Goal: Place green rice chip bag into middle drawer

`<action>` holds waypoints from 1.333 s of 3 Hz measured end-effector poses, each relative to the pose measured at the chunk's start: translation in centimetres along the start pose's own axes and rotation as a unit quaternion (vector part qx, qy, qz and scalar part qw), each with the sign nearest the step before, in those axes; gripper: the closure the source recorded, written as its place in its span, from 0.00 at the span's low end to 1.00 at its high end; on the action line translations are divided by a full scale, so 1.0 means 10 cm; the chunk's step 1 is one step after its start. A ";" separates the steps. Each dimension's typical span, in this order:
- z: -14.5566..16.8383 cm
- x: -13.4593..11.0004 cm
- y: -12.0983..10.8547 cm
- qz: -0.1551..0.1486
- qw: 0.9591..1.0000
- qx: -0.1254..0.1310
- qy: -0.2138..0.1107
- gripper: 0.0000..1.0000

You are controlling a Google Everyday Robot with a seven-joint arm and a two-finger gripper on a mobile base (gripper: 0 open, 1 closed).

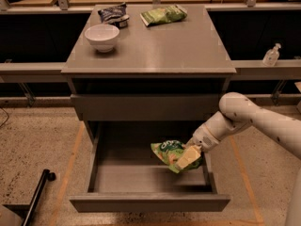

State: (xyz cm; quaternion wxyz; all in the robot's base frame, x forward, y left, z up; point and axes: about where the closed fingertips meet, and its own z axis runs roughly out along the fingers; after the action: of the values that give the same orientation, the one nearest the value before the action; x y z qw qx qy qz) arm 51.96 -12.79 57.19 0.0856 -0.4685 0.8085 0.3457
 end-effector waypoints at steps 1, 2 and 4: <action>0.12 0.06 -0.14 0.009 1.000 0.004 0.011 1.00; 0.24 0.16 -0.32 0.023 1.000 0.006 0.018 1.00; 0.47 0.38 -0.56 0.050 0.998 -0.011 0.035 1.00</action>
Offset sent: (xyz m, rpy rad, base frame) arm 0.0234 -0.0185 -0.0691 -0.0708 0.0568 -0.0533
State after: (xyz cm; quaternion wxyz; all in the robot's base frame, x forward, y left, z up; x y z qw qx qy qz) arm 53.62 -14.22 49.20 0.0347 -0.4406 0.8294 0.3417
